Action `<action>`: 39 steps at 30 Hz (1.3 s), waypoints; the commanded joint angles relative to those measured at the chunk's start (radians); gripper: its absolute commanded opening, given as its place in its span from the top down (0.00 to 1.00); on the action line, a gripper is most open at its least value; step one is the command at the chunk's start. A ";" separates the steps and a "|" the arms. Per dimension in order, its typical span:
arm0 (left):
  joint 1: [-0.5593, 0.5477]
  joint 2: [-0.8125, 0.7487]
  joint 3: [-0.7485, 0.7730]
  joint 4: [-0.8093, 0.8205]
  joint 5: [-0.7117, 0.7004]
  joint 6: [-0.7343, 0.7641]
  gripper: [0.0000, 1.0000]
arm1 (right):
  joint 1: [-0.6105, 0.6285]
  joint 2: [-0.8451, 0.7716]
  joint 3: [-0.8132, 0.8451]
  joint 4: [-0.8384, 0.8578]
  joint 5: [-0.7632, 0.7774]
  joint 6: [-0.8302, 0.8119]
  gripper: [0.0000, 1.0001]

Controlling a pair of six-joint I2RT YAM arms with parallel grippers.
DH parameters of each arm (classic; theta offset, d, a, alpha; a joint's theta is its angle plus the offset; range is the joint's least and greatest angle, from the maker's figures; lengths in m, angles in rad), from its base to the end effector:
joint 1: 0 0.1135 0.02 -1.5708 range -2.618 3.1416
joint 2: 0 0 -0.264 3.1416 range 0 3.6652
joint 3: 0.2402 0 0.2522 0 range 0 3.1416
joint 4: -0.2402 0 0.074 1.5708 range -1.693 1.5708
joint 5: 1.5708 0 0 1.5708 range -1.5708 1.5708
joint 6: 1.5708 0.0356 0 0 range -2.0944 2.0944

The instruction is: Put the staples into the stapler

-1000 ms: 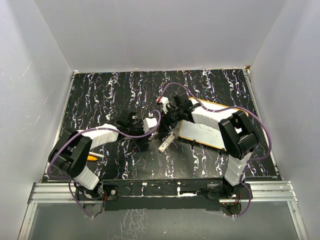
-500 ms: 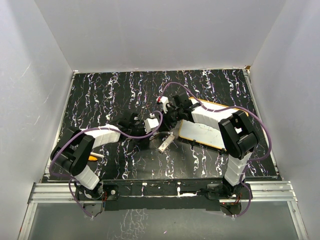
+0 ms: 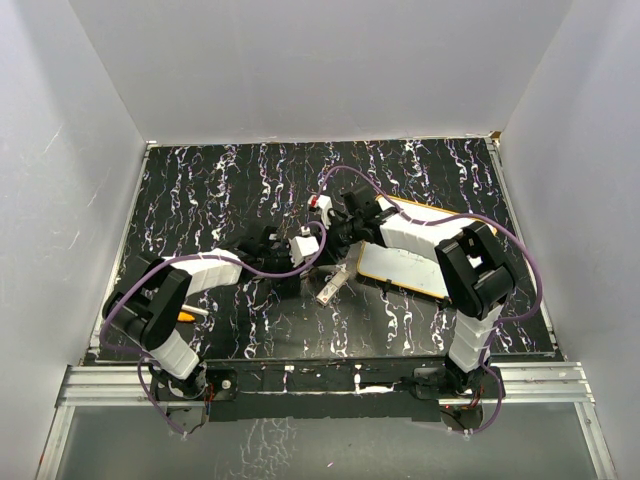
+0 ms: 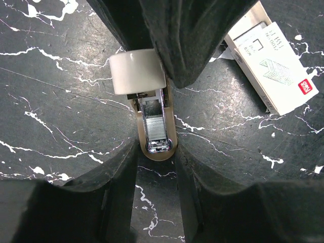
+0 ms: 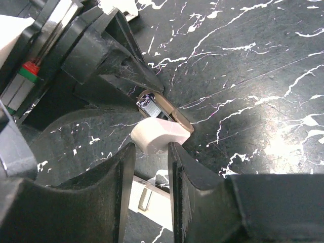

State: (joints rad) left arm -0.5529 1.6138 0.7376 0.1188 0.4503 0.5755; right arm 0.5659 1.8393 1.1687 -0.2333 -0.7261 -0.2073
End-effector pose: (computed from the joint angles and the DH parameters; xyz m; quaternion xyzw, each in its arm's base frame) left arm 0.2568 -0.1767 0.1546 0.5534 0.7093 -0.2007 0.3879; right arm 0.3093 0.2245 0.1838 -0.4407 0.7743 0.3848 0.2412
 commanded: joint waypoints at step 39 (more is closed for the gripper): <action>-0.012 -0.090 0.000 -0.108 0.002 0.017 0.44 | -0.003 -0.059 0.056 0.005 -0.042 -0.065 0.60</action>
State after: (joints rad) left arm -0.5598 1.5932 0.7338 0.1013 0.4305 0.5911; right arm 0.5800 1.8877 1.1973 -0.2470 -0.7311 -0.2283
